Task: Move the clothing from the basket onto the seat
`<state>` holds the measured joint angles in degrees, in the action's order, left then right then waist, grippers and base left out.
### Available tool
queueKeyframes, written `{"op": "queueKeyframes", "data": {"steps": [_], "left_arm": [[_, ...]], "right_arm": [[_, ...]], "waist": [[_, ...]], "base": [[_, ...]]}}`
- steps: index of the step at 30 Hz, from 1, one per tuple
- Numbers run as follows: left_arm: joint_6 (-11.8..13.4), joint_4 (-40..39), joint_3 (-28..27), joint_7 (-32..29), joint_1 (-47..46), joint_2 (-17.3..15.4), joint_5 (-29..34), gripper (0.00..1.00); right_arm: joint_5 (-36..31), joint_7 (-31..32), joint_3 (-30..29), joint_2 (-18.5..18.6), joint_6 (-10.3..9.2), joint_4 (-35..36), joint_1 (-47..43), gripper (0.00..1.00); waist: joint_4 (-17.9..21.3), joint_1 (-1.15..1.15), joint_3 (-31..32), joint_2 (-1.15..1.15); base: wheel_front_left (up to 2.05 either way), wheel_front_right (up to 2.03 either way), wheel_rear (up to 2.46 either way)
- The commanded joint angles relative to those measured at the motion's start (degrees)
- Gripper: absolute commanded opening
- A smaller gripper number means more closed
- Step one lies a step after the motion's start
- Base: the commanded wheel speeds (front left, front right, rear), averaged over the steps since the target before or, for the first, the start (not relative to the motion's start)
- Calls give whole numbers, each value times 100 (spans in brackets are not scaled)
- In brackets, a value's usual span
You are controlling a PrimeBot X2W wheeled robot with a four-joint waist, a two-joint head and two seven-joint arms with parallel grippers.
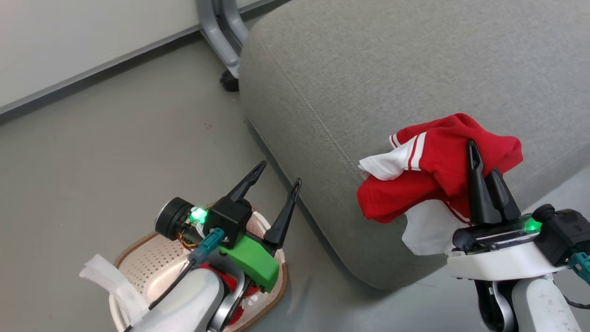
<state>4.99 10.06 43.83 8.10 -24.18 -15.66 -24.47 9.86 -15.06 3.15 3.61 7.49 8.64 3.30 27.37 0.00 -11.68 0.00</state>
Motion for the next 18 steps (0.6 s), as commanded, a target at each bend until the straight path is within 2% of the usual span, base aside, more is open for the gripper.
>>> {"op": "queueKeyframes", "data": {"steps": [1,10,18], "left_arm": [[-45,-24,26,-50,-96,-62,49,100],[-177,-308,199,-396,-492,-204,255,100],[-313,-637,338,-670,-1084,-196,481,100]], "right_arm": [[42,-18,-52,-35,0,45,-64,0],[207,-19,-358,-75,0,-117,734,0],[-40,-18,-839,-64,-1,-312,2367,0]], "waist": [[495,0,-400,0],[502,0,-1177,0],[-170,0,-2191,0]], "base": [[0,0,0],[0,0,0],[0,0,0]]}}
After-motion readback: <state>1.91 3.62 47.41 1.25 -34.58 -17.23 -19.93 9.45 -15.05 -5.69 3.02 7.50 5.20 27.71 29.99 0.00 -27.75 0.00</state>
